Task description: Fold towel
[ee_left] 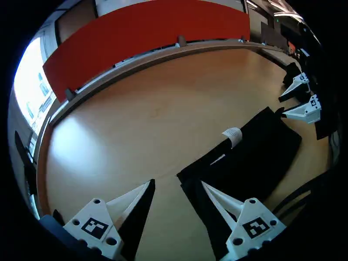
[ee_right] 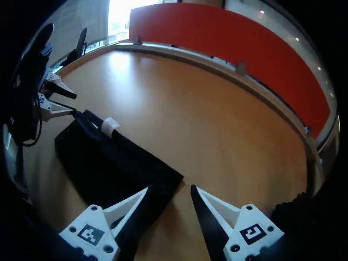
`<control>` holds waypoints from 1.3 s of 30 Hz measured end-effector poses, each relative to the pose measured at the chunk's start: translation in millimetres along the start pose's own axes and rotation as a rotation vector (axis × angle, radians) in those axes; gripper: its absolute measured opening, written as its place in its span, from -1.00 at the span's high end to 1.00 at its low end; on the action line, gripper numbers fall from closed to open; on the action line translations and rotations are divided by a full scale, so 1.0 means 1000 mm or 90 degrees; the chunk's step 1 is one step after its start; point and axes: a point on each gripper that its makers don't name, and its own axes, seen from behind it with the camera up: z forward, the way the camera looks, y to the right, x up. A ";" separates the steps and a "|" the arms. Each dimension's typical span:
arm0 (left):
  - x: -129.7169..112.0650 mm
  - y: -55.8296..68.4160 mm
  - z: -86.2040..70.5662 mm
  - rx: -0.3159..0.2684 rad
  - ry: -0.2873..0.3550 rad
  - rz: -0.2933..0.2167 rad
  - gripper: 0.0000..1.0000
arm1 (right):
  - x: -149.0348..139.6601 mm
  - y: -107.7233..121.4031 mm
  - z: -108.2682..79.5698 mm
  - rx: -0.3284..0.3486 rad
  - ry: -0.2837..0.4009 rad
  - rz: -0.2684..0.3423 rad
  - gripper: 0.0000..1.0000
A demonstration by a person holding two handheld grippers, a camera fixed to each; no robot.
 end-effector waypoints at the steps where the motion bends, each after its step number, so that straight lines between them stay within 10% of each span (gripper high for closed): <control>1: 0.002 -0.001 -0.001 0.001 0.003 -0.002 -0.33 | 0.002 0.002 0.000 -0.002 0.003 0.001 -0.31; 11: 0.016 -0.009 -0.011 0.010 0.022 -0.023 -0.33 | 0.014 0.008 -0.010 -0.013 0.026 -0.003 -0.35; 16: 0.011 -0.004 -0.019 -0.004 0.021 -0.048 -0.33 | 0.014 0.001 -0.019 -0.009 0.035 -0.002 -0.79; 39: -0.035 0.035 -0.074 -0.043 0.031 -0.129 -0.33 | -0.032 -0.038 -0.067 -0.003 0.038 0.041 -0.79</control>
